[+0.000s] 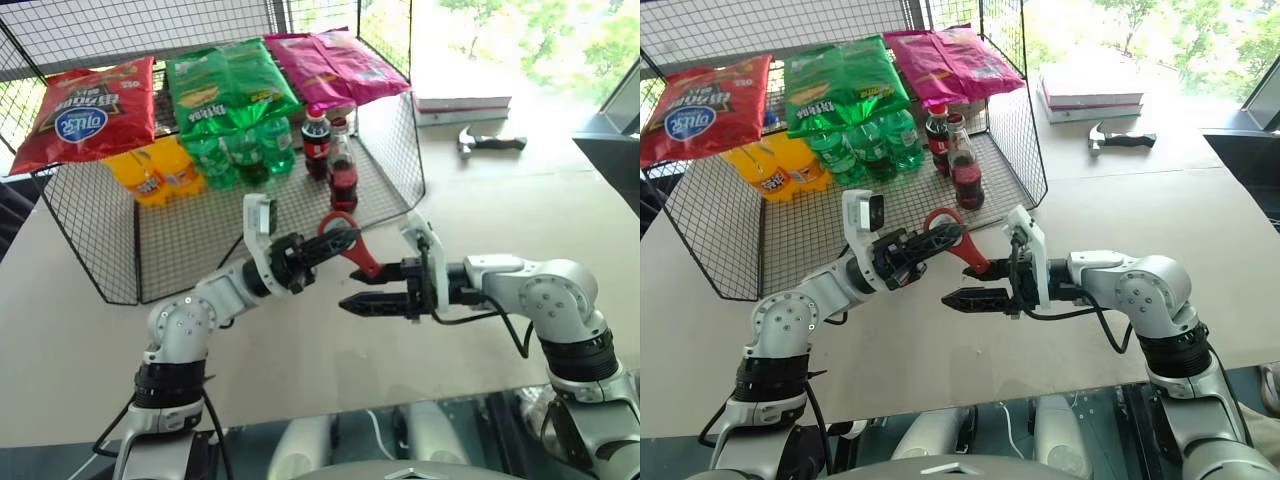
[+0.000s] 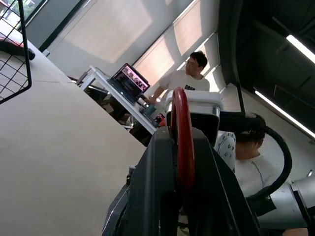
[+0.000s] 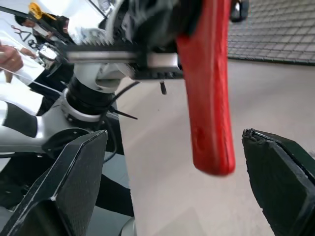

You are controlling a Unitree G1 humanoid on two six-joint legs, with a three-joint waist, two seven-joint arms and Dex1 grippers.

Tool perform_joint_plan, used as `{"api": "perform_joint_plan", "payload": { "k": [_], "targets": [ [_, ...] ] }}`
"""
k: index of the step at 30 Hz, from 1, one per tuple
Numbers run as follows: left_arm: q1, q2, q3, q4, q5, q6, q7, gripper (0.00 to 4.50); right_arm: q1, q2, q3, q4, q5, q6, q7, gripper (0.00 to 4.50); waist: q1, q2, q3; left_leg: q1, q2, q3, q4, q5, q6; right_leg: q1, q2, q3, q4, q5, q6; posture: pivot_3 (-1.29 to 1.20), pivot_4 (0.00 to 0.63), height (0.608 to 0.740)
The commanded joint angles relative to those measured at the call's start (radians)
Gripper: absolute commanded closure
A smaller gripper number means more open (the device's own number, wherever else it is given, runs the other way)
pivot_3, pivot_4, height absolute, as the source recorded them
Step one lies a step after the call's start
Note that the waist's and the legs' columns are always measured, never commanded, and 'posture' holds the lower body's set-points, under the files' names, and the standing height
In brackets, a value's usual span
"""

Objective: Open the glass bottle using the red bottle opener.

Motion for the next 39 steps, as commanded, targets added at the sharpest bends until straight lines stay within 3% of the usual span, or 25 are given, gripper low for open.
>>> {"api": "perform_joint_plan", "payload": {
  "k": [1,2,9,10,27,31,36,37,39],
  "targets": [
    [-0.005,0.005,-0.004,-0.002,0.019,-0.004,-0.033,4.50,-0.022,-0.007,-0.031,-0.018,0.049,0.018,0.023,0.68,0.000,0.000,0.000,0.000,0.000,0.000,0.000,0.000,0.000,0.000,0.000,0.000,0.000,0.000,0.000,0.00,0.150,0.740],
    [-0.005,0.005,-0.005,0.000,0.025,-0.005,-0.039,4.50,-0.024,-0.003,-0.035,-0.019,0.059,0.024,0.022,0.92,0.000,0.000,0.000,0.000,0.000,0.000,0.000,0.000,0.000,0.000,0.000,0.000,0.000,0.000,0.000,0.00,0.150,0.740],
    [-0.007,-0.002,-0.010,0.011,0.055,-0.010,-0.066,4.50,-0.028,0.010,-0.039,-0.028,0.090,0.057,0.014,4.21,0.000,0.000,0.000,-0.001,0.000,0.000,0.000,0.000,0.000,0.000,0.000,0.000,0.000,0.000,0.000,0.00,0.150,0.740],
    [-0.008,-0.002,-0.011,0.013,0.057,-0.010,-0.069,4.50,-0.029,0.012,-0.040,-0.028,0.091,0.061,0.012,4.41,0.000,0.000,0.000,-0.001,0.000,0.000,0.000,0.000,0.000,0.000,0.000,0.000,0.000,0.000,0.000,0.00,0.150,0.740],
    [-0.004,0.028,-0.069,0.027,0.107,0.008,-0.180,4.50,-0.021,0.028,-0.041,-0.036,0.141,0.118,0.010,4.41,0.000,0.000,0.000,-0.001,0.000,0.000,0.000,-0.001,0.002,0.000,-0.001,0.000,0.000,0.000,0.000,0.00,0.150,0.740],
    [0.007,0.041,-0.069,0.011,0.101,0.022,-0.191,3.05,-0.011,0.037,-0.039,-0.041,0.137,0.115,-0.002,4.50,0.000,0.000,0.000,-0.001,0.000,0.000,0.000,-0.001,0.002,-0.001,0.000,0.000,0.000,0.000,0.000,0.00,0.150,0.740],
    [0.008,0.043,-0.055,0.015,0.131,0.000,-0.169,0.52,0.005,0.043,-0.049,-0.043,0.129,0.106,-0.018,4.50,0.000,0.000,0.000,-0.001,0.000,-0.001,0.000,-0.001,0.002,-0.001,-0.001,-0.001,0.000,0.000,0.000,0.00,0.150,0.740],
    [0.008,0.044,-0.046,0.014,0.137,-0.007,-0.162,0.19,0.012,0.041,-0.052,-0.047,0.126,0.101,-0.023,4.50,0.001,0.000,0.000,-0.001,0.000,-0.001,0.000,-0.001,0.002,-0.001,-0.001,-0.001,0.000,0.000,0.000,0.00,0.150,0.740],
    [0.011,0.049,-0.031,0.009,0.143,-0.015,-0.153,0.19,0.025,0.038,-0.059,-0.055,0.123,0.093,-0.032,4.50,0.001,0.000,0.000,-0.001,0.000,-0.001,0.000,-0.001,0.002,-0.001,-0.001,-0.001,0.000,0.000,0.000,0.00,0.150,0.740]
  ]
}}
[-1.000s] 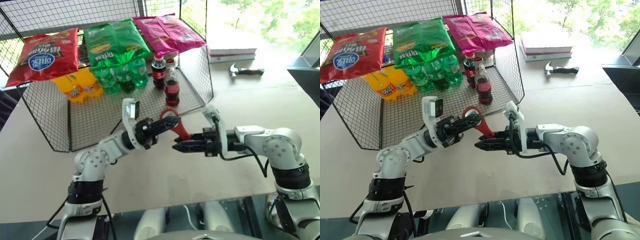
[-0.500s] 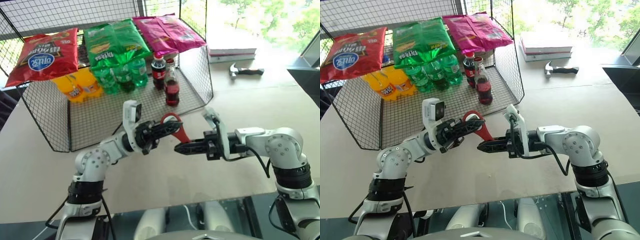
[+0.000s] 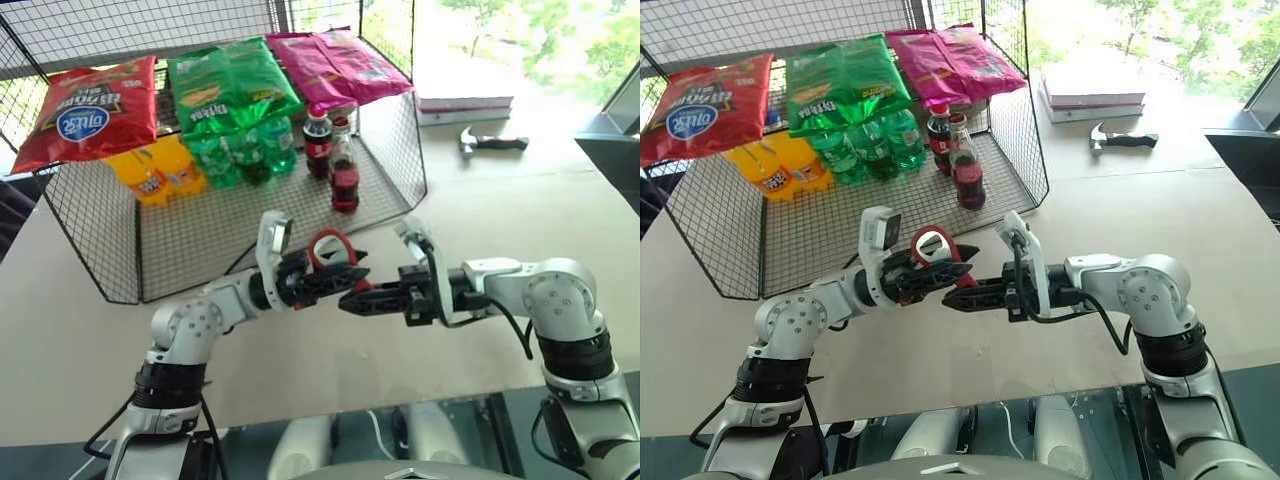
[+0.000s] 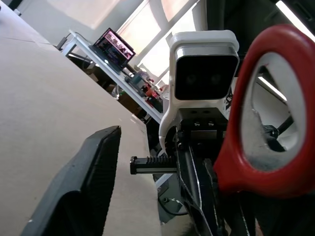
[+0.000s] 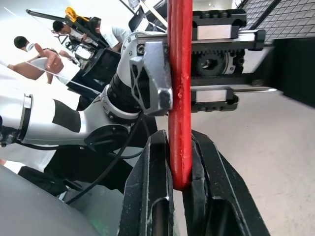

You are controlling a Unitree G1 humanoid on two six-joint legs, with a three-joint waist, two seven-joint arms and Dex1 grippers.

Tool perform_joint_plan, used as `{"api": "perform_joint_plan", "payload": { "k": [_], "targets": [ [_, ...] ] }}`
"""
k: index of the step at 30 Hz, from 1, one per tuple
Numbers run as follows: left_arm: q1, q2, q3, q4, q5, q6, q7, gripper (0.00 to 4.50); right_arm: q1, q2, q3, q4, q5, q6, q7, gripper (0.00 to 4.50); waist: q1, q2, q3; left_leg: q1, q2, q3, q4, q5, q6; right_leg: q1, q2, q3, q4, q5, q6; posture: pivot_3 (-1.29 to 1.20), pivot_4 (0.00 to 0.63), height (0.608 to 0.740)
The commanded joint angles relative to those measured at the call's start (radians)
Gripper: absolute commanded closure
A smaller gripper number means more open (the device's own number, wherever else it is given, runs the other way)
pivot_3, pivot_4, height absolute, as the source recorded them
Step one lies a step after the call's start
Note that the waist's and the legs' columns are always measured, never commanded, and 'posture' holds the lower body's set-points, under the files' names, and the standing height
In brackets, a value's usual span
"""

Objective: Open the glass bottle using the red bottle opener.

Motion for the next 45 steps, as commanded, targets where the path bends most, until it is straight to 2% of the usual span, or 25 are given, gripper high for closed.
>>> {"api": "perform_joint_plan", "payload": {
  "k": [1,13,30,37,41,45],
  "targets": [
    [0.002,0.016,0.047,-0.026,0.011,-0.028,0.012,0.19,0.025,-0.007,-0.037,-0.053,0.021,-0.032,-0.014,4.50,0.000,0.000,0.000,0.000,0.000,0.000,0.000,0.000,0.000,0.000,0.000,0.000,0.000,0.000,0.000,0.00,0.150,0.740],
    [0.079,0.023,0.126,-0.125,0.006,-0.059,0.096,0.19,0.204,-0.090,-0.096,-0.153,0.010,-0.108,-0.060,4.50,0.001,0.000,0.000,-0.008,0.000,0.000,0.000,0.001,-0.002,-0.008,-0.001,0.000,0.000,0.000,0.000,0.00,0.150,0.740],
    [0.107,-0.017,0.176,-0.189,-0.058,-0.079,0.224,0.19,0.304,-0.108,-0.109,-0.195,0.024,-0.145,-0.139,4.50,0.002,0.000,0.000,-0.008,0.000,0.000,0.000,0.001,-0.002,-0.008,-0.001,0.000,0.000,0.000,0.000,0.00,0.150,0.740],
    [0.114,-0.054,0.220,-0.211,-0.037,-0.154,0.293,0.19,0.338,-0.099,-0.165,-0.175,-0.081,-0.268,-0.212,4.50,0.004,0.000,0.000,-0.008,0.000,0.000,0.000,0.002,-0.003,-0.007,-0.001,0.000,0.000,0.000,0.000,0.00,0.150,0.740],
    [0.058,-0.098,0.211,-0.142,0.144,-0.339,0.358,0.19,0.332,-0.103,-0.169,-0.176,-0.184,-0.364,-0.232,4.50,0.007,0.000,0.000,-0.008,-0.001,0.000,0.001,0.002,-0.003,-0.007,-0.001,0.000,0.001,0.000,0.000,0.00,0.150,0.740],
    [-0.028,-0.118,0.143,-0.030,0.362,-0.531,0.373,0.19,0.316,-0.095,-0.158,-0.177,-0.312,-0.481,-0.265,4.50,0.016,-0.001,-0.001,-0.008,-0.001,0.001,0.001,0.002,-0.003,-0.007,0.000,0.000,0.001,0.000,0.000,0.00,0.150,0.740]
  ]
}}
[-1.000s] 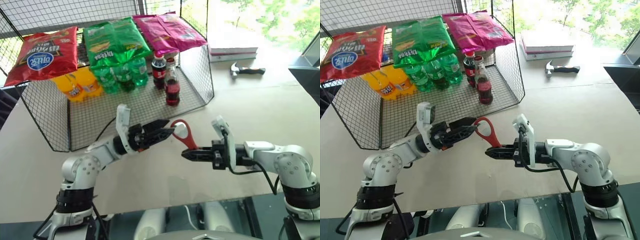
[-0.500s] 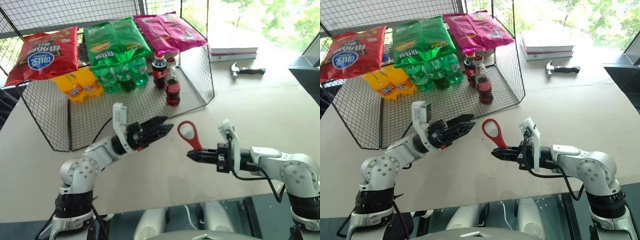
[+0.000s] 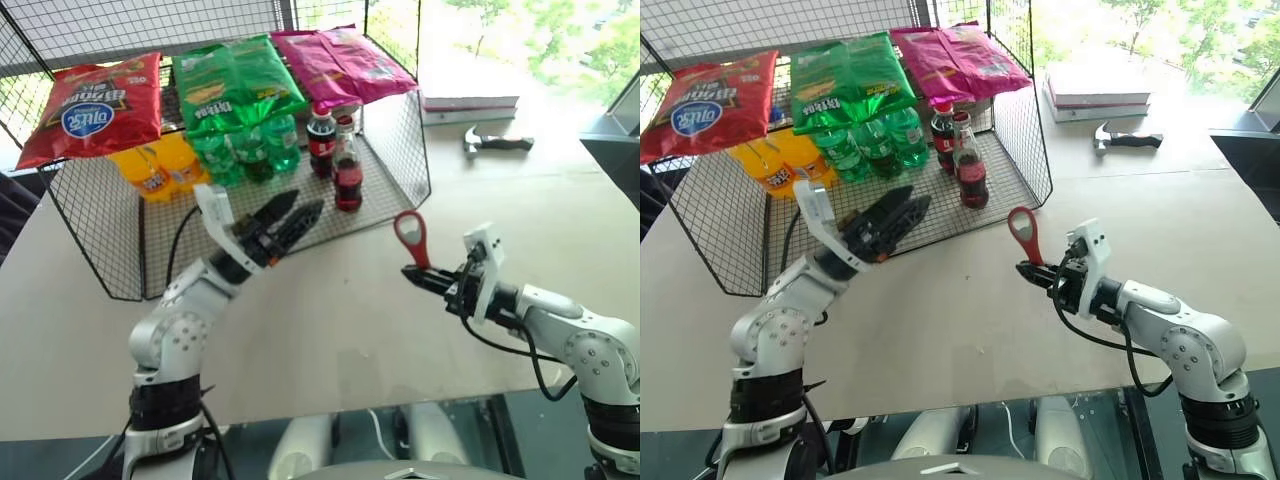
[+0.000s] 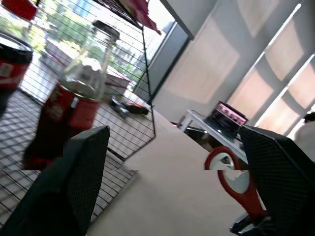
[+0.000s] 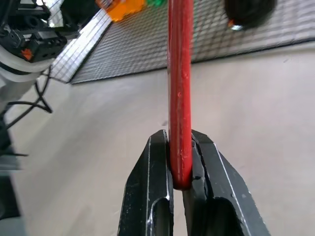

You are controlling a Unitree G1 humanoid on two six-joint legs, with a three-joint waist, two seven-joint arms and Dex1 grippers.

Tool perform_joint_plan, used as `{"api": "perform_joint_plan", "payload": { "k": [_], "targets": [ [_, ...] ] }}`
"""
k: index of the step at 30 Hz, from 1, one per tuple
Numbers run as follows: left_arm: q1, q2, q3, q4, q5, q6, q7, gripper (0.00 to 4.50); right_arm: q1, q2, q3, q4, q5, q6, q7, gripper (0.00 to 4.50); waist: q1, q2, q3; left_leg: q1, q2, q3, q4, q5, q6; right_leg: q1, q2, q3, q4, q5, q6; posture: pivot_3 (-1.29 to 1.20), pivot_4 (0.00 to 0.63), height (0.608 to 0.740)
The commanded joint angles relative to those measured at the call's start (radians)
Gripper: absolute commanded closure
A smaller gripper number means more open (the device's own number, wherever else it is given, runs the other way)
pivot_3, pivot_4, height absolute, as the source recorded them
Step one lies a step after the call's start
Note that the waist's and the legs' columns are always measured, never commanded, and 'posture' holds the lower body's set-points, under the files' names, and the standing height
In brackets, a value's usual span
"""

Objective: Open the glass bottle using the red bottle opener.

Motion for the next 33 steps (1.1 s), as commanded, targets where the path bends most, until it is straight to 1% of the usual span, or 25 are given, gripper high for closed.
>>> {"api": "perform_joint_plan", "payload": {
  "k": [1,3,6,12,15,18,23,27,33],
  "targets": [
    [-0.065,-0.011,-0.055,0.075,0.156,-0.162,0.004,0.19,-0.026,-0.001,-0.005,-0.022,-0.115,-0.116,-0.024,4.50,0.000,0.000,0.000,0.000,0.000,0.000,0.000,0.000,0.000,0.000,0.000,0.000,0.000,0.000,0.000,0.00,0.150,0.740],
    [-0.118,-0.021,-0.090,0.163,0.258,-0.264,0.007,0.19,-0.039,-0.003,0.013,-0.019,-0.210,-0.200,-0.034,4.50,0.012,0.000,0.000,0.000,-0.001,0.000,0.001,0.000,0.000,0.000,0.000,0.000,0.000,0.000,0.000,0.00,0.150,0.740],
    [-0.188,-0.034,-0.132,0.312,0.369,-0.395,-0.005,0.19,-0.066,0.017,0.036,-0.019,-0.326,-0.317,-0.052,4.50,0.011,0.000,0.000,-0.002,-0.001,-0.001,0.005,0.000,0.000,0.000,0.000,-0.001,0.000,0.000,0.000,0.00,0.150,0.740],
    [-0.311,-0.085,-0.172,0.567,0.480,-0.561,-0.007,0.19,-0.082,0.035,0.097,-0.036,-0.545,-0.487,-0.098,4.50,0.011,0.000,0.000,-0.003,-0.001,-0.001,0.006,0.000,0.000,0.000,0.000,-0.002,0.001,0.000,0.000,0.00,0.150,0.740],
    [-0.381,-0.111,-0.180,0.712,0.512,-0.639,-0.019,0.19,-0.073,0.049,0.128,-0.035,-0.655,-0.555,-0.131,4.50,0.010,0.000,0.000,-0.003,-0.002,-0.002,0.007,0.000,0.000,0.000,0.000,-0.002,0.001,0.000,0.000,0.00,0.150,0.740],
    [-0.450,-0.133,-0.177,0.832,0.532,-0.702,-0.018,0.19,-0.063,0.063,0.152,-0.033,-0.730,-0.601,-0.149,4.50,0.010,0.000,0.000,-0.003,-0.003,-0.002,0.008,0.000,0.000,0.000,0.000,-0.002,0.001,0.000,0.001,0.00,0.150,0.740],
    [-0.546,-0.155,-0.168,1.010,0.555,-0.778,-0.019,0.19,-0.050,0.104,0.174,-0.043,-0.792,-0.621,-0.171,4.50,0.009,0.000,0.000,-0.003,-0.004,-0.002,0.008,0.000,0.000,0.000,0.000,-0.002,0.002,0.000,0.001,0.00,0.150,0.740],
    [-0.621,-0.163,-0.159,1.136,0.579,-0.817,0.013,0.19,-0.063,0.130,0.184,-0.058,-0.857,-0.643,-0.197,4.50,0.009,0.000,0.000,-0.003,-0.005,-0.002,0.008,0.000,0.000,0.000,0.000,-0.002,0.002,0.000,0.001,0.00,0.150,0.740],
    [-0.699,-0.184,-0.158,1.275,0.606,-0.861,0.021,0.19,-0.047,0.153,0.215,-0.068,-0.951,-0.659,-0.218,4.50,0.008,0.000,0.000,-0.003,-0.005,-0.003,0.009,0.000,0.000,0.000,0.000,-0.003,0.002,0.000,0.001,0.00,0.150,0.740]
  ]
}}
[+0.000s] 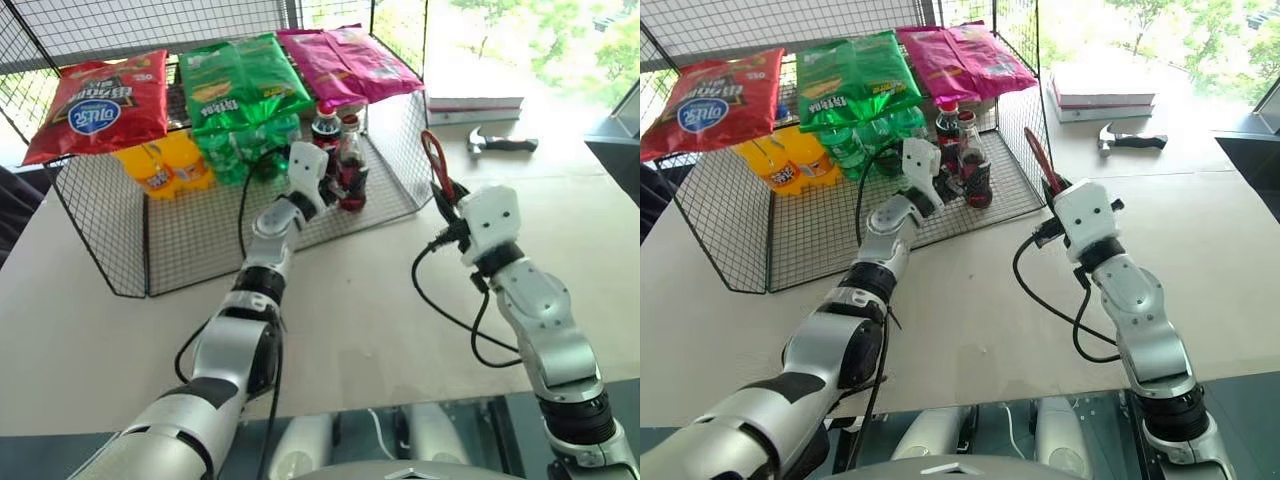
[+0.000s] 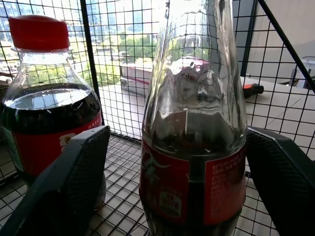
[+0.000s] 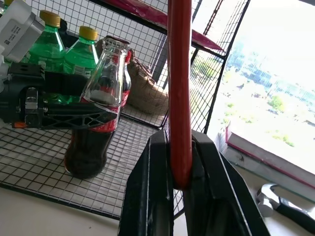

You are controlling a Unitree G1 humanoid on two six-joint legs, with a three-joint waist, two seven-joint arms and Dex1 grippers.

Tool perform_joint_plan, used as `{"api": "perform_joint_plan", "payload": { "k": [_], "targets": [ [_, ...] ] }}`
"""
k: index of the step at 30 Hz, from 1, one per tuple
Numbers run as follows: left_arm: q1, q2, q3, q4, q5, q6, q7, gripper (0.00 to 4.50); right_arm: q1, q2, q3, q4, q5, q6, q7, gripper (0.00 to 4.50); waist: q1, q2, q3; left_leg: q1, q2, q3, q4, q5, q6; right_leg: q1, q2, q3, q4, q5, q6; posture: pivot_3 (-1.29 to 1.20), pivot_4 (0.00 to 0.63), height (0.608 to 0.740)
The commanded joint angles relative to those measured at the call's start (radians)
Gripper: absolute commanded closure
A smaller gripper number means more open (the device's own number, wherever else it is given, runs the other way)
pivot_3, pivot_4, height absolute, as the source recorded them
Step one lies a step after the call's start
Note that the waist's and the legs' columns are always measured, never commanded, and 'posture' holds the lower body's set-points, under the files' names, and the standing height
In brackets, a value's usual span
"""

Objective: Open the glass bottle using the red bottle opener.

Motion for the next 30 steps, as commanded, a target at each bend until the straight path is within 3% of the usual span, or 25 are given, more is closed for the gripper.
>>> {"api": "perform_joint_plan", "payload": {
  "k": [1,9,13,14,20,24,28,30],
  "targets": [
    [-0.059,-0.015,0.013,0.061,0.019,-0.050,0.007,0.19,0.011,0.015,0.015,-0.055,-0.054,-0.032,-0.019,4.50,0.000,0.000,0.000,0.000,0.000,0.000,0.000,0.000,0.000,0.000,0.000,0.000,0.000,0.000,0.000,0.00,0.150,0.740],
    [-0.129,-0.039,0.017,0.163,0.049,-0.082,0.008,0.19,0.064,0.039,0.011,-0.078,-0.101,-0.028,-0.022,4.50,-0.001,0.000,0.000,0.000,0.000,0.000,0.001,0.000,0.000,0.000,0.000,0.000,0.000,0.000,0.000,0.00,0.150,0.740],
    [-0.148,-0.040,0.020,0.181,0.066,-0.086,0.026,1.31,0.073,0.038,-0.005,-0.081,-0.108,-0.027,-0.021,4.50,-0.003,0.000,0.000,0.000,0.000,0.000,0.001,0.000,0.000,0.000,0.000,0.000,0.001,0.000,0.000,0.00,0.150,0.740],
    [-0.149,-0.041,0.020,0.184,0.071,-0.086,0.027,1.87,0.072,0.038,-0.009,-0.079,-0.108,-0.028,-0.019,4.50,-0.003,0.000,0.000,0.000,0.000,0.000,0.001,0.000,0.000,0.000,0.000,0.000,0.001,0.000,0.000,0.00,0.150,0.740],
    [-0.139,-0.039,0.025,0.179,0.079,-0.094,0.014,1.90,0.044,0.025,-0.048,-0.045,-0.097,-0.037,-0.003,4.50,-0.003,0.000,0.000,0.000,0.000,0.000,0.001,0.000,0.000,0.000,0.000,0.000,0.001,0.000,0.000,0.00,0.150,0.740],
    [-0.116,-0.037,0.036,0.112,0.039,-0.101,-0.092,1.90,0.025,0.013,-0.078,-0.021,-0.088,-0.050,0.013,4.50,-0.003,0.000,0.000,0.000,0.000,0.000,0.002,0.000,0.000,0.000,0.000,0.000,0.002,0.000,0.000,0.00,0.150,0.740],
    [-0.055,-0.030,0.031,-0.047,-0.023,-0.030,-0.242,1.90,0.007,0.011,-0.097,0.003,-0.078,-0.064,0.018,4.50,-0.010,0.000,0.000,-0.001,0.000,0.000,0.001,0.000,0.000,0.000,0.000,0.000,0.001,0.000,0.000,0.00,0.150,0.740],
    [0.022,-0.014,0.009,-0.211,-0.061,0.053,-0.319,1.90,-0.002,0.015,-0.100,0.015,-0.073,-0.070,0.019,4.50,-0.015,0.000,0.000,-0.001,0.000,-0.001,0.001,0.000,0.000,0.000,0.000,0.000,0.001,0.000,0.000,0.00,0.150,0.740]
  ]
}}
